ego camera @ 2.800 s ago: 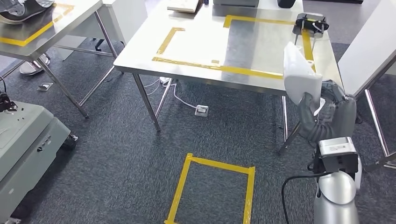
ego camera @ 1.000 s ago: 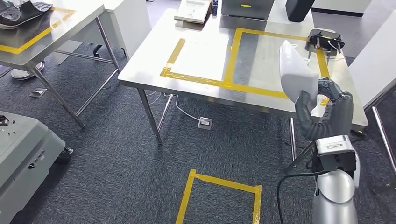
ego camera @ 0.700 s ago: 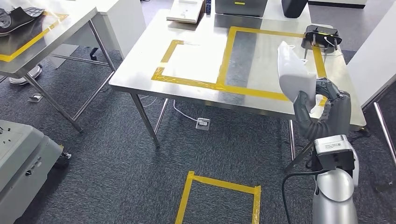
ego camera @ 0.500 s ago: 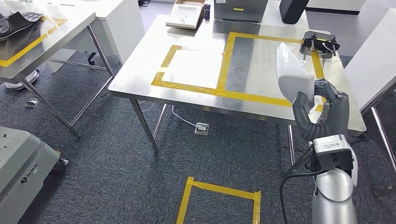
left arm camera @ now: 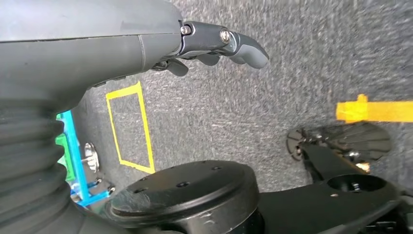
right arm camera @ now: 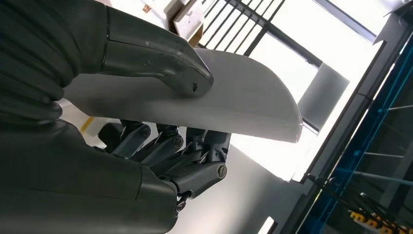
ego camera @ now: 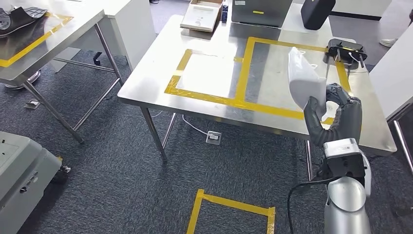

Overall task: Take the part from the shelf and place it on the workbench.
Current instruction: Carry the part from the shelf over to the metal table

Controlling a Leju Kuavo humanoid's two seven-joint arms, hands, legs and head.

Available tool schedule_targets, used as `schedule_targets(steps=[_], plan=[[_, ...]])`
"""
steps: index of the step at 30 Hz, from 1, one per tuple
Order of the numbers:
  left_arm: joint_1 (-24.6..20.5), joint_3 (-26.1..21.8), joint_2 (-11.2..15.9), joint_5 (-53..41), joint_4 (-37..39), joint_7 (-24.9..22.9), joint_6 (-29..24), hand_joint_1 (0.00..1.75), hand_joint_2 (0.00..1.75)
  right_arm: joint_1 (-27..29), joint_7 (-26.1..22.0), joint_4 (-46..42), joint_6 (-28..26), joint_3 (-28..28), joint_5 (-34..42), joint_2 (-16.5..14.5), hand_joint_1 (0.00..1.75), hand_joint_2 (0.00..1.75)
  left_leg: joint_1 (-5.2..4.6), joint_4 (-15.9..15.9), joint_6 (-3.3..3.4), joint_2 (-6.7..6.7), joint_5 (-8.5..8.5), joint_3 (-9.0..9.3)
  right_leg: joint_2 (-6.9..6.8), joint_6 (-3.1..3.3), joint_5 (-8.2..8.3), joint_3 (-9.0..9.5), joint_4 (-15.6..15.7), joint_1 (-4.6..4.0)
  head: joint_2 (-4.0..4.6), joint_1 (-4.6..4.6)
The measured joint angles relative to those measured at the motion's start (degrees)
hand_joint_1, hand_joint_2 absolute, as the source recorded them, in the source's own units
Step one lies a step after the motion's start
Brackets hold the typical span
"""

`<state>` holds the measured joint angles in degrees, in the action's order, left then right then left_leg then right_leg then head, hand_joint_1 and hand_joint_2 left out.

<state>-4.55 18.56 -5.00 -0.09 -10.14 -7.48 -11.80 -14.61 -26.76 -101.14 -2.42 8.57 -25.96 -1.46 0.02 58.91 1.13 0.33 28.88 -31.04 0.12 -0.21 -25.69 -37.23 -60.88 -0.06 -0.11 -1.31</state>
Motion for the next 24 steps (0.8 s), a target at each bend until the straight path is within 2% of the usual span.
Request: schedule_targets(steps=[1,3,5,6,7,9,10,11,12,14,16,19,21,22,24], plan=[[-0.1,0.0,0.0,-0.1,0.0,0.0,0.1,0.00,1.75,-0.4,0.2,0.4,0.0,0.0,-0.1,0.2,1.75,1.75,-0.05,-0.1,-0.31,-0.01,0.30,0.11,-0.02,0.29,0.03,0.76,1.7,-0.20,0.00,0.02],[-0.3,0.0,0.1,-0.2,0.0,0.0,0.3,0.00,1.75,-1.0,0.3,1.4,-0.2,0.0,-0.3,0.5,1.75,1.75,-0.16,0.2,-1.11,-0.04,0.34,0.42,0.04,0.90,-0.37,1.45,2.5,-0.19,0.00,0.04],[-0.4,0.0,0.3,-0.2,0.0,0.0,0.4,0.00,1.75,-1.8,0.4,2.3,-0.2,0.0,-0.3,0.7,1.75,1.75,-0.22,1.6,-1.84,-0.06,0.55,0.45,0.03,1.63,0.52,2.64,3.0,0.16,0.00,-0.05],[-0.5,0.0,0.3,-0.2,-0.1,0.0,0.5,0.00,1.75,-2.3,0.4,2.8,-0.2,0.0,-0.3,0.7,1.75,1.75,-0.19,3.5,-2.15,-0.07,1.06,-0.43,0.00,1.94,0.46,3.21,3.1,0.28,0.00,-0.13],[-0.7,0.0,0.4,-0.2,-0.1,0.0,0.6,0.00,1.75,-2.7,0.5,3.4,-0.2,0.0,-0.3,0.7,1.75,1.75,-0.09,6.4,-2.41,-0.07,2.00,-2.15,-0.03,2.16,0.24,3.59,3.2,0.33,0.00,-0.24],[-0.8,0.0,0.5,-0.2,-0.1,0.1,0.8,0.00,1.75,-3.2,0.6,4.5,-0.2,0.0,-0.2,0.7,1.75,1.75,0.05,13.3,-2.85,-0.07,4.68,-6.77,-0.01,2.43,-0.39,4.06,3.2,0.31,0.00,-0.36],[-0.8,0.0,0.5,-0.1,-0.1,0.2,0.8,0.00,1.75,-3.3,0.6,5.0,-0.2,0.0,-0.2,0.7,1.75,1.75,0.10,15.3,-2.94,-0.08,5.53,-8.56,0.02,2.43,-0.76,4.38,3.2,0.30,0.00,-0.37],[-0.7,0.0,0.5,-0.1,-0.1,0.2,0.8,0.00,1.75,-3.3,0.6,5.4,-0.2,0.0,-0.2,0.7,1.75,1.75,0.12,15.5,-2.92,-0.08,5.32,-9.43,0.06,2.40,-1.15,4.80,3.2,0.30,0.00,-0.37],[-0.7,0.0,0.5,0.0,-0.1,0.4,0.8,0.00,1.75,-3.4,0.7,5.8,-0.2,0.0,-0.2,0.7,1.75,1.75,0.14,13.6,-2.83,-0.09,3.80,-9.26,0.09,2.32,-1.56,5.31,3.2,0.31,0.00,-0.37],[-0.5,0.0,0.6,0.4,-0.1,0.7,0.6,0.00,1.75,-4.1,0.8,6.9,0.1,0.0,-0.2,0.7,1.75,1.75,0.10,6.0,-2.39,-0.11,-1.45,-7.01,0.12,2.06,-2.47,6.49,3.1,0.29,0.00,-0.37],[-0.1,0.0,0.7,1.0,0.0,1.0,0.1,0.00,1.75,-5.4,1.1,8.3,0.7,0.1,-0.3,0.7,1.75,1.75,-0.13,0.7,-1.72,-0.19,-3.84,-5.32,0.28,1.53,-3.27,7.01,3.0,0.17,0.00,-0.37],[0.2,-0.1,0.6,1.5,0.0,1.3,-0.3,0.00,1.75,-7.6,1.5,10.4,1.5,0.4,-0.3,0.7,1.75,1.75,-0.12,-0.3,-0.54,-0.17,-3.82,-4.46,0.38,0.54,-3.71,7.13,2.4,0.02,0.00,-0.35],[0.3,-0.1,0.4,1.5,0.0,1.5,-0.4,0.00,1.75,-8.9,1.4,11.6,1.8,0.6,-0.3,0.7,1.75,1.75,0.12,-0.6,0.10,-0.05,-3.66,-3.49,0.23,0.03,-4.19,5.95,-0.5,0.13,0.00,-0.27],[0.3,-0.1,0.4,1.5,0.0,1.5,-0.5,0.00,1.75,-9.4,1.4,12.1,1.9,0.8,-0.3,0.8,1.75,1.75,0.21,-0.7,0.35,0.00,-3.47,-3.10,0.15,-0.30,-4.92,4.24,-3.5,0.25,0.00,-0.23],[0.4,-0.1,0.5,1.4,0.0,1.5,-0.5,0.00,1.75,-10.1,1.5,13.1,2.0,0.9,0.0,1.2,1.75,1.75,0.24,-0.7,0.64,0.07,-2.85,-2.61,0.12,-0.91,-7.42,-0.51,-10.6,0.48,0.00,-0.17]])
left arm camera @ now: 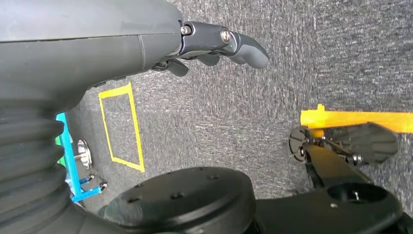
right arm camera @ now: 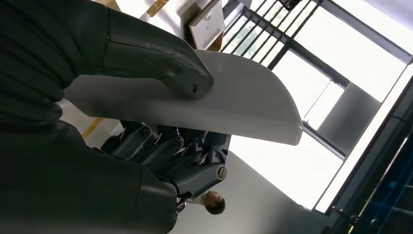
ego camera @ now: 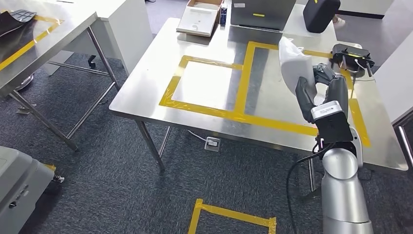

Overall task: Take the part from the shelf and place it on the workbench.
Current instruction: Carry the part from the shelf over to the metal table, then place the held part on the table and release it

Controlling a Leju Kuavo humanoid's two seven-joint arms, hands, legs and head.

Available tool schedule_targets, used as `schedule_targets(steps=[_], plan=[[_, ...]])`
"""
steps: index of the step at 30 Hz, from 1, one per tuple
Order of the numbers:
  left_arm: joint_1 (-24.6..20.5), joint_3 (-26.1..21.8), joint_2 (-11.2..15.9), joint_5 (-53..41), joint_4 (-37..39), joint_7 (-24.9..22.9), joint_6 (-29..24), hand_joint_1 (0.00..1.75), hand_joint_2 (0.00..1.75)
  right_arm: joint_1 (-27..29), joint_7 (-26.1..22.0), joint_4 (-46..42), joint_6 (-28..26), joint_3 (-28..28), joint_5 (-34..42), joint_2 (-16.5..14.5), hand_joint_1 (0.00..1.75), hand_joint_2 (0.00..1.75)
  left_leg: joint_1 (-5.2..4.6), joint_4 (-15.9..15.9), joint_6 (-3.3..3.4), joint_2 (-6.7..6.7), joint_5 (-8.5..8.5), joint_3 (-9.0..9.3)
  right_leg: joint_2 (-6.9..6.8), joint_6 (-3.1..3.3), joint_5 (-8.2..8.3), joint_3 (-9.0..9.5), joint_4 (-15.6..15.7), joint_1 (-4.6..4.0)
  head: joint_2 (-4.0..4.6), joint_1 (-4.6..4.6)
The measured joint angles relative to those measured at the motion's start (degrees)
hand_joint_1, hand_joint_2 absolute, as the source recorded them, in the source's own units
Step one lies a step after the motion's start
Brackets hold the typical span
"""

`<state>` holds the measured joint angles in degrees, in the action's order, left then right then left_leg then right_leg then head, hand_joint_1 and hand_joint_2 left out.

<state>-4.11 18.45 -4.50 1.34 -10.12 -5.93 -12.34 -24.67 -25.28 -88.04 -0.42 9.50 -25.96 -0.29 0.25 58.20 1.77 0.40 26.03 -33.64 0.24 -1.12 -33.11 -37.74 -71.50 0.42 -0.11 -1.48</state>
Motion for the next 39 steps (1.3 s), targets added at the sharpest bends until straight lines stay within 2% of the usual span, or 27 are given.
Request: schedule_targets(steps=[1,2,3,5,6,8,9,11,13,16,17,18,19,20,21,22,23,27,28,29,31,32,33,34,36,38,39], plan=[[0.1,0.0,0.0,0.0,0.0,0.0,0.0,0.00,1.75,-0.1,0.0,0.4,0.1,0.0,0.1,0.2,1.75,1.75,0.00,0.0,0.00,0.07,0.37,0.30,-0.01,-0.18,-0.91,-2.06,-2.4,0.12,0.00,0.01],[0.1,0.0,0.0,-0.1,0.0,0.0,0.0,0.00,1.75,-0.1,0.1,0.8,0.1,0.0,0.2,0.3,1.75,1.75,0.02,0.1,-0.06,0.14,0.78,0.70,-0.01,-0.24,-0.80,-3.28,-2.9,0.23,0.00,0.02],[0.1,-0.1,0.0,-0.3,0.0,0.0,0.0,0.00,1.75,-0.1,0.1,1.1,0.1,0.1,0.3,0.5,1.75,1.75,0.04,0.1,-0.18,0.20,1.23,1.23,-0.03,-0.28,0.69,-3.45,-1.4,0.33,0.00,0.03],[0.2,-0.1,0.0,-1.0,0.0,-0.1,0.0,0.00,1.75,0.0,0.2,1.5,-0.1,0.1,0.6,1.1,1.75,1.75,0.10,0.1,-0.57,0.27,2.27,2.32,-0.18,-0.15,6.13,-1.30,6.3,0.45,0.00,0.03],[0.2,-0.1,0.0,-1.3,0.0,-0.1,0.0,0.00,1.75,0.0,0.2,1.6,-0.4,0.1,0.8,1.5,1.75,1.75,0.09,0.2,-0.86,0.34,2.74,2.83,-0.32,-0.03,7.49,-0.16,9.7,0.35,0.00,0.02],[0.2,0.0,0.1,-1.6,0.0,-0.1,0.1,0.00,1.75,0.5,0.4,1.7,-0.9,0.2,1.2,2.4,1.75,1.75,0.03,0.3,-1.66,0.42,3.38,3.41,-0.51,0.54,8.15,1.07,12.8,0.02,0.00,0.08],[0.2,0.0,0.1,-1.7,0.0,0.0,0.1,0.00,1.75,0.8,0.5,1.7,-1.0,0.2,1.3,2.8,1.75,1.75,-0.04,0.4,-2.12,0.44,3.46,3.78,-0.50,0.94,7.68,1.28,12.9,-0.09,0.00,0.11],[0.2,0.0,0.1,-1.8,0.0,0.0,0.1,0.00,1.75,1.2,0.5,1.7,-1.2,0.2,1.3,3.3,1.75,1.75,-0.07,1.2,-2.85,0.28,3.65,3.96,-0.34,1.80,8.24,2.16,13.2,0.12,0.00,0.13],[0.1,0.0,0.2,-1.8,0.0,0.1,0.1,0.00,1.75,1.4,0.4,1.7,-1.3,0.2,1.3,3.5,1.75,1.75,-0.04,5.3,-3.40,0.06,4.44,1.78,-0.23,2.51,7.88,3.16,13.4,0.31,0.00,-0.02],[0.0,0.0,0.2,-2.0,0.0,0.1,0.3,0.00,1.75,2.0,0.8,1.7,-1.6,0.2,1.3,3.8,1.75,1.75,-0.03,15.1,-3.80,-0.09,7.99,-4.92,-0.15,3.02,6.76,4.23,13.4,0.09,0.00,-0.17],[-0.1,0.0,0.2,-2.2,0.0,0.1,0.5,0.00,1.75,2.2,0.9,1.8,-1.7,0.2,1.3,4.0,1.75,1.75,-0.06,16.2,-3.65,-0.10,8.47,-6.25,-0.13,3.06,6.34,4.70,13.4,-0.02,0.00,-0.17],[-0.2,0.0,0.2,-2.5,0.0,-0.1,0.7,0.00,1.75,2.2,1.2,1.9,-1.9,0.2,1.2,4.3,1.75,1.75,-0.08,15.5,-3.40,-0.10,7.68,-6.62,-0.11,3.06,5.89,5.29,13.4,-0.12,0.00,-0.19],[-0.3,0.0,0.2,-2.7,0.0,-0.3,1.0,0.00,1.75,2.1,1.4,2.1,-2.0,0.1,1.2,4.6,1.75,1.75,-0.13,12.8,-3.08,-0.11,5.55,-6.06,-0.09,3.05,5.41,5.96,13.4,-0.22,0.00,-0.19],[-0.3,0.1,0.2,-2.9,0.0,-0.5,1.1,0.00,1.75,1.8,1.6,2.5,-2.0,0.1,1.2,4.8,1.75,1.75,-0.23,8.8,-2.70,-0.12,2.58,-4.94,-0.05,3.03,4.91,6.59,13.4,-0.29,0.00,-0.18],[-0.2,0.2,0.2,-3.0,0.0,-0.7,1.3,0.00,1.75,1.3,2.0,3.1,-2.0,0.1,1.2,5.1,1.75,1.75,-0.41,5.3,-2.33,-0.16,0.38,-3.93,0.00,2.95,4.47,7.16,13.4,-0.37,0.00,-0.13],[-0.2,0.2,0.2,-3.2,0.0,-0.9,1.3,0.00,1.75,0.5,2.3,4.0,-2.0,0.1,1.2,5.3,1.75,1.75,-0.61,2.6,-2.01,-0.21,-0.83,-3.14,0.09,2.77,4.12,7.45,13.4,-0.41,0.00,-0.11],[-0.3,0.2,0.2,-3.3,0.0,-1.0,1.4,0.00,1.75,-0.5,2.8,5.2,-1.9,0.1,1.0,5.6,1.75,1.75,-0.80,1.0,-1.68,-0.28,-1.41,-2.72,0.16,2.50,3.86,7.54,13.5,-0.41,0.00,-0.08],[-0.9,0.4,0.1,-4.3,-0.2,-1.5,1.8,0.00,1.75,-6.8,4.3,13.3,-1.2,0.1,-0.2,6.3,1.75,1.75,-0.63,-0.1,-0.40,-0.32,-1.40,-1.56,0.18,1.06,3.73,7.20,11.7,-0.30,0.00,-0.02],[-1.2,0.6,0.1,-4.6,-0.3,-1.8,1.9,0.00,1.75,-9.2,4.7,16.4,-1.2,0.1,-0.8,6.3,1.75,1.75,-0.51,-0.3,-0.16,-0.29,-1.34,-1.04,0.11,0.78,3.21,6.10,9.7,-0.21,0.00,0.06],[-1.4,0.7,0.0,-4.9,-0.3,-2.0,2.0,0.00,1.75,-11.7,5.1,19.7,-1.3,0.2,-1.6,6.4,1.75,1.75,-0.44,-0.4,0.06,-0.29,-1.22,-0.77,0.03,0.46,2.29,4.21,6.6,-0.07,0.00,0.14],[-1.8,0.9,0.1,-5.4,-0.3,-2.2,2.3,0.00,1.75,-16.1,5.7,26.3,-1.6,0.3,-3.3,6.6,1.75,1.75,-0.38,-0.4,0.31,-0.24,-0.78,-0.45,0.01,-0.07,-0.07,-0.65,-0.4,0.21,0.00,0.22],[-1.8,1.0,0.1,-5.5,-0.3,-2.3,2.3,0.00,1.75,-17.7,5.8,29.5,-1.7,0.4,-3.9,6.6,1.75,1.75,-0.33,-0.4,0.30,-0.17,-0.48,-0.19,0.00,-0.29,-0.60,-2.55,-2.5,0.38,0.00,0.22],[-1.9,1.1,0.1,-5.5,-0.3,-2.4,2.4,0.00,1.75,-19.0,5.7,32.6,-1.7,0.6,-4.4,6.7,1.75,1.75,-0.25,-0.3,0.20,-0.06,-0.13,0.17,-0.01,-0.50,0.03,-3.54,-2.6,0.54,0.00,0.22],[-1.9,1.1,0.1,-5.6,-0.3,-2.4,2.4,0.00,1.75,-20.4,5.5,35.6,-1.6,0.8,-4.8,6.8,1.75,1.75,-0.14,-0.2,0.04,0.06,0.28,0.61,-0.02,-0.70,1.98,-3.47,-0.6,0.70,0.00,0.23],[-1.9,1.2,0.0,-5.6,-0.3,-2.4,2.3,0.00,1.75,-23.3,5.2,41.2,-1.4,1.4,-5.5,6.9,1.75,1.75,0.04,0.1,-0.52,0.23,1.22,1.48,-0.14,-1.01,7.31,-1.44,7.0,0.90,0.00,0.24],[-1.9,1.2,0.0,-5.6,-0.2,-2.4,2.3,0.00,1.75,-26.3,5.3,46.4,-0.8,2.3,-6.3,6.9,1.75,1.75,0.02,0.3,-1.31,0.30,1.98,1.76,-0.29,-0.58,9.21,0.22,12.3,0.66,0.00,0.39],[-1.8,1.2,0.1,-5.6,-0.2,-2.4,2.2,0.00,1.75,-27.6,5.5,48.5,-0.5,2.8,-6.7,6.8,1.75,1.75,-0.03,0.4,-1.75,0.29,2.15,1.84,-0.31,-0.08,8.89,0.46,13.0,0.51,0.00,0.45]])
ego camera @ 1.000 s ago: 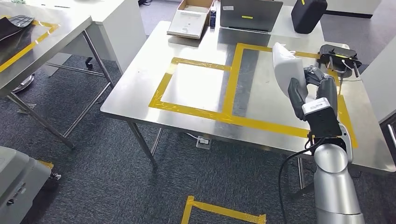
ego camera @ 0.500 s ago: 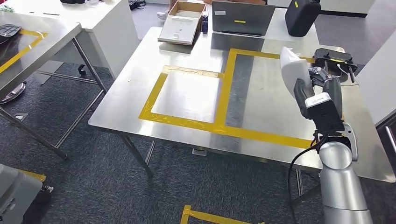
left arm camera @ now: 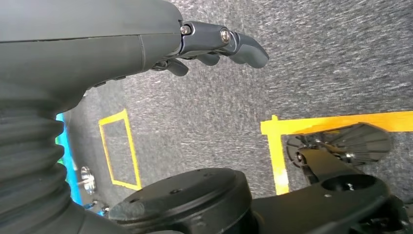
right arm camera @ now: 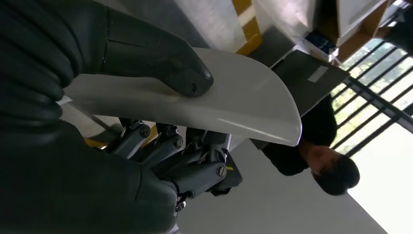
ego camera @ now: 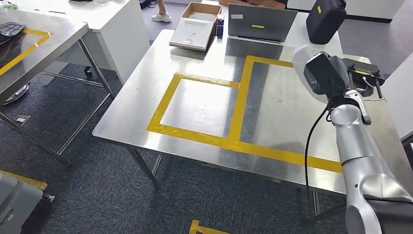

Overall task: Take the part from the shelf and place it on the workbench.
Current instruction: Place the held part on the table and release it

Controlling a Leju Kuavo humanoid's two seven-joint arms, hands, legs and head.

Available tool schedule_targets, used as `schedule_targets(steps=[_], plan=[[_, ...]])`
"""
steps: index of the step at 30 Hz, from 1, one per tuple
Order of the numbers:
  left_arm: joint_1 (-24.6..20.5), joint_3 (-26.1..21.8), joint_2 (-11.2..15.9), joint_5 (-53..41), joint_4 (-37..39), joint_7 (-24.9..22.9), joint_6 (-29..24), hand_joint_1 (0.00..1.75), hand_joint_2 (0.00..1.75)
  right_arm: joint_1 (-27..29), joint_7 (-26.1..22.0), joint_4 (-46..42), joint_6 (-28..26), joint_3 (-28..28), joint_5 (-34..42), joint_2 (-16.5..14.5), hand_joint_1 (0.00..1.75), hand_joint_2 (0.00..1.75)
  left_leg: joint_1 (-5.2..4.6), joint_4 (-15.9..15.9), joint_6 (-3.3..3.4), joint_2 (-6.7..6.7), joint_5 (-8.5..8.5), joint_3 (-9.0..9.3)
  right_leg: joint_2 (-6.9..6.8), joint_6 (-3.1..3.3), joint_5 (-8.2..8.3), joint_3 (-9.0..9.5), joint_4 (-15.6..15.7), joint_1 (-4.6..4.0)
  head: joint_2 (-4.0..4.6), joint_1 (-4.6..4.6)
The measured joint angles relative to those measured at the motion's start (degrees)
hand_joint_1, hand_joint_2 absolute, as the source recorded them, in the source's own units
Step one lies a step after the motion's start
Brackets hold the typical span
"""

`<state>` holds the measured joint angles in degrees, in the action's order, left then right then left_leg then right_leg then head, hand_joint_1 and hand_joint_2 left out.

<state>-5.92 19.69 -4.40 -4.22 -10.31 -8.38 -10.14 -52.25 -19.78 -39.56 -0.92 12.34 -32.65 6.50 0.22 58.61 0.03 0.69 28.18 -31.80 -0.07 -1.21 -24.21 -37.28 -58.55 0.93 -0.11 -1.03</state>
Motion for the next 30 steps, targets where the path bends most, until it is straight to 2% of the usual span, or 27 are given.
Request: schedule_targets(steps=[2,4,5,7,8,9,10,12,13,14,15,17,20,24,30], plan=[[0.2,0.0,0.1,0.0,0.0,0.0,0.0,0.00,1.75,-2.0,0.7,3.3,0.8,0.9,-0.8,-0.3,1.75,1.75,-0.03,0.2,-0.74,-0.08,0.27,0.19,0.08,1.02,0.02,0.66,0.3,0.00,0.00,0.03],[0.3,0.0,0.3,0.2,0.0,0.0,-0.1,0.00,1.75,-4.3,1.1,6.3,1.6,1.8,-1.3,-0.9,1.75,1.75,0.01,2.7,-1.25,-0.24,0.90,-0.79,0.14,1.94,-0.31,1.52,0.4,0.17,0.00,-0.10],[0.3,0.0,0.4,0.4,0.1,0.2,-0.2,0.00,1.75,-5.6,1.3,7.7,2.0,2.3,-1.4,-1.2,1.75,1.75,0.07,5.5,-1.45,-0.32,1.79,-2.40,0.17,2.31,-0.58,1.91,0.4,0.21,0.00,-0.20],[0.4,0.0,0.5,1.1,0.1,0.6,-0.3,0.00,1.75,-7.6,1.4,10.4,2.7,3.5,-1.6,-2.0,1.75,1.75,0.13,12.8,-1.73,-0.40,4.35,-6.95,0.25,2.72,-1.24,2.54,0.4,0.10,0.00,-0.38],[0.4,-0.1,0.6,1.4,0.1,1.0,-0.4,0.00,1.75,-8.2,1.5,11.6,3.0,4.1,-1.7,-2.3,1.75,1.75,0.15,15.4,-1.80,-0.41,5.14,-8.91,0.28,2.77,-1.61,2.98,0.4,0.01,0.00,-0.40],[0.5,-0.1,0.6,1.6,0.1,1.3,-0.4,0.00,1.75,-8.6,1.5,12.6,3.2,4.7,-1.8,-2.7,1.75,1.75,0.15,16.2,-1.80,-0.42,4.87,-10.03,0.30,2.78,-2.01,3.53,0.4,-0.06,0.00,-0.41],[0.6,-0.1,0.6,1.8,0.1,1.6,-0.4,0.00,1.75,-8.8,1.5,13.5,3.4,5.2,-1.9,-3.1,1.75,1.75,0.14,14.9,-1.74,-0.42,3.35,-10.13,0.31,2.74,-2.45,4.17,0.4,-0.10,0.00,-0.41],[0.9,-0.1,0.6,1.8,0.1,1.9,-0.6,0.00,1.75,-9.4,1.7,14.8,3.4,6.1,-2.0,-4.0,1.75,1.75,0.13,7.6,-1.38,-0.45,-2.25,-8.18,0.35,2.59,-3.33,5.38,0.4,-0.13,0.00,-0.41],[1.1,-0.2,0.6,1.9,0.1,2.0,-0.8,0.00,1.75,-9.6,1.8,15.4,3.3,6.5,-2.0,-4.5,1.75,1.75,0.02,4.0,-1.16,-0.50,-4.01,-7.18,0.44,2.41,-3.69,5.71,0.3,-0.18,0.00,-0.43],[1.3,-0.2,0.6,1.9,0.2,2.0,-1.1,0.00,1.75,-9.9,2.0,15.9,3.1,6.9,-2.0,-4.9,1.31,1.31,-0.08,1.5,-0.88,-0.55,-5.17,-6.43,0.53,2.15,-3.99,5.80,0.3,-0.26,0.00,-0.48],[1.4,-0.2,0.6,1.9,0.2,1.8,-1.5,0.00,1.75,-9.9,2.2,16.4,2.8,7.3,-2.0,-5.3,0.87,0.87,-0.15,0.2,-0.62,-0.57,-5.48,-6.09,0.60,1.86,-4.25,5.76,0.3,-0.36,0.00,-0.49],[1.3,-0.2,0.5,1.9,0.2,1.1,-2.1,0.00,1.75,-9.6,2.5,16.9,2.0,7.9,-2.1,-5.9,0.00,0.00,-0.16,-0.1,-0.52,-0.44,-5.59,-5.82,0.55,1.76,-4.42,5.62,0.2,-0.53,0.00,-0.48],[1.1,-0.3,0.2,1.4,0.2,-0.7,-2.5,0.00,1.75,-8.9,2.1,17.1,1.3,8.5,-2.0,-6.2,0.00,0.00,-0.13,-0.3,-0.37,-0.06,-5.61,-5.77,0.35,2.17,-4.38,5.99,0.7,-0.58,0.00,-0.44],[0.8,-0.3,0.2,1.2,0.2,-1.7,-2.6,0.00,0.00,-7.8,-0.1,17.2,1.1,9.1,-1.7,-5.5,0.00,0.00,-0.13,-0.3,0.15,0.12,-5.27,-5.64,0.28,2.21,-4.53,6.62,1.6,-0.61,0.00,-0.42],[1.0,-0.5,0.5,2.0,0.2,-1.3,-1.9,0.00,0.00,-6.0,-2.6,17.1,1.5,9.8,-0.8,-3.8,0.00,0.00,-0.20,-0.2,0.48,0.04,-5.15,-5.46,0.32,1.05,-4.42,6.92,1.9,-0.52,0.00,-0.43]])
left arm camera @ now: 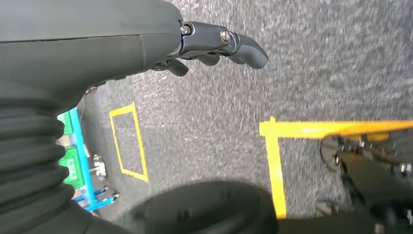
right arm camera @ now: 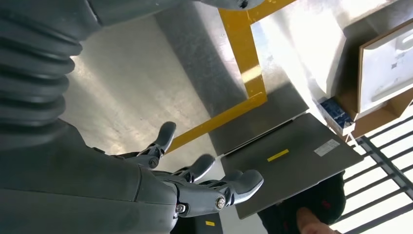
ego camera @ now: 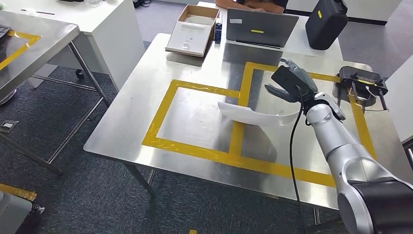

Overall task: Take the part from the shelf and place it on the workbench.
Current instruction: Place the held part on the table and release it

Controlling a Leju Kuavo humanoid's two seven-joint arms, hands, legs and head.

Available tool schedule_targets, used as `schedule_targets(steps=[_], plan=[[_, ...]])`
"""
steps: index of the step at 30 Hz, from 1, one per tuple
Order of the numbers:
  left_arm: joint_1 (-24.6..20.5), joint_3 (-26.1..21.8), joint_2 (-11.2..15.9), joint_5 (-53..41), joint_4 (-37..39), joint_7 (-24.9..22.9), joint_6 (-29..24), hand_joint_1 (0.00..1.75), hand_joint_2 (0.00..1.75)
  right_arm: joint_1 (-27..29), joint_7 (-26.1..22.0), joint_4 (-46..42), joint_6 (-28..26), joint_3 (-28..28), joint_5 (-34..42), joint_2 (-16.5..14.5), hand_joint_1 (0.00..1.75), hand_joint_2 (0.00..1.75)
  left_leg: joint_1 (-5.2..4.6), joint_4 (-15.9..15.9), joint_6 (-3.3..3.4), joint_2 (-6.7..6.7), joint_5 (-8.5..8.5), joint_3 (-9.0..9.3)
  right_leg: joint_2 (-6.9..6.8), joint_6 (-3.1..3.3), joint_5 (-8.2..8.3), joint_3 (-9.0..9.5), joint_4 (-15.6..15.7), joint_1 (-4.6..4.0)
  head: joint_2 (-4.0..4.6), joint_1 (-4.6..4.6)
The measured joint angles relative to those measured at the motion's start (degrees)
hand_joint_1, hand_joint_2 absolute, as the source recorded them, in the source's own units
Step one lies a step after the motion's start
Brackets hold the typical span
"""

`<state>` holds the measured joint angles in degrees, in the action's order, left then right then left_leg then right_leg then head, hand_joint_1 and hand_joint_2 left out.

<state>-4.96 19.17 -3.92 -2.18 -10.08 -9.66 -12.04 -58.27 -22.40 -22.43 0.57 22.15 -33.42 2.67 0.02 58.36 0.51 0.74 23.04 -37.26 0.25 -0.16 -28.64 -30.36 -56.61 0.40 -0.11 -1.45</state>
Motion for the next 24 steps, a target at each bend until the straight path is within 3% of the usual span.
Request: schedule_targets(steps=[3,7,9,11,12,13,14,17,19,22,24], plan=[[0.0,-0.1,0.3,0.2,0.1,-0.1,0.2,0.00,0.00,0.4,0.0,-0.2,-0.2,0.6,0.4,-0.1,0.00,0.00,-0.01,0.0,0.08,-0.03,-0.09,0.01,0.01,-0.34,0.06,0.00,0.0,0.01,0.00,-0.01],[0.1,-0.1,0.4,-0.3,0.1,-1.2,0.3,0.00,0.00,0.6,0.8,-0.9,-1.3,1.4,0.6,-1.0,0.00,0.00,0.03,-0.9,1.16,-0.22,-0.60,0.59,0.10,-1.45,0.05,0.15,0.1,0.29,0.00,-0.02],[0.0,-0.1,0.2,-0.2,0.2,-1.5,0.2,0.00,0.00,0.7,0.4,-1.5,-1.9,1.6,1.1,-1.3,0.00,0.00,0.45,-2.0,1.46,-0.47,-1.31,1.06,0.07,-1.56,-2.38,-1.39,-3.6,0.25,0.00,0.05],[0.0,-0.1,0.2,-0.1,0.2,-1.6,0.3,0.00,0.00,1.4,-0.2,-2.3,-2.4,1.7,2.1,-1.5,0.00,0.00,0.46,-2.1,1.49,-0.58,-1.53,0.99,0.03,-1.71,-6.15,-4.82,-11.0,0.49,0.00,0.11],[0.1,-0.1,0.2,0.0,0.2,-1.5,0.3,0.00,0.00,2.0,-0.4,-3.0,-2.5,1.7,2.8,-1.5,0.00,0.00,0.50,-2.1,1.38,-0.58,-1.60,0.86,0.02,-1.84,-7.30,-6.34,-14.2,0.67,0.00,0.12],[0.2,-0.1,0.2,0.1,0.3,-1.5,0.3,0.00,0.00,2.7,-0.7,-3.8,-2.4,1.7,3.6,-1.5,0.00,0.00,0.57,-1.9,1.20,-0.58,-1.68,0.68,0.01,-2.02,-7.44,-7.14,-15.8,0.90,0.00,0.12],[0.3,-0.1,0.2,0.1,0.3,-1.4,0.4,0.00,0.00,3.3,-0.9,-4.8,-2.0,1.7,4.6,-1.5,0.00,0.00,0.73,-1.6,0.93,-0.58,-1.76,0.36,-0.01,-2.24,-6.45,-6.88,-15.0,1.16,0.00,0.11],[0.4,-0.3,0.2,0.4,0.4,-1.0,0.4,0.00,0.00,4.6,-1.9,-9.7,1.6,1.6,9.7,-1.4,0.00,0.00,1.22,0.2,-0.47,-0.54,-1.75,-1.20,-0.03,-3.03,-1.70,-2.74,-5.5,1.83,0.00,0.18],[0.6,-0.5,0.3,0.6,0.4,-0.7,0.4,0.00,0.00,5.6,-2.0,-14.6,5.8,1.2,15.3,-0.8,0.00,0.00,1.13,1.0,-1.54,-0.44,-1.88,-1.86,0.17,-2.38,-0.77,-2.10,-3.3,1.79,0.00,0.15],[1.0,-1.0,0.4,0.9,0.4,-0.2,0.0,0.00,0.00,7.6,-2.0,-22.9,11.0,0.7,24.4,0.4,0.00,0.00,1.30,0.8,-2.96,-0.33,-2.48,-2.29,0.17,-0.38,0.28,-3.15,-3.9,1.55,0.00,0.00],[1.3,-1.2,0.4,1.0,0.4,-0.1,-0.3,0.00,0.00,9.5,-2.3,-29.0,13.3,0.2,29.9,1.4,0.00,0.00,1.44,3.5,-3.36,-0.46,0.34,-3.53,0.04,0.64,1.30,-3.89,-3.6,1.55,0.00,-0.13]])
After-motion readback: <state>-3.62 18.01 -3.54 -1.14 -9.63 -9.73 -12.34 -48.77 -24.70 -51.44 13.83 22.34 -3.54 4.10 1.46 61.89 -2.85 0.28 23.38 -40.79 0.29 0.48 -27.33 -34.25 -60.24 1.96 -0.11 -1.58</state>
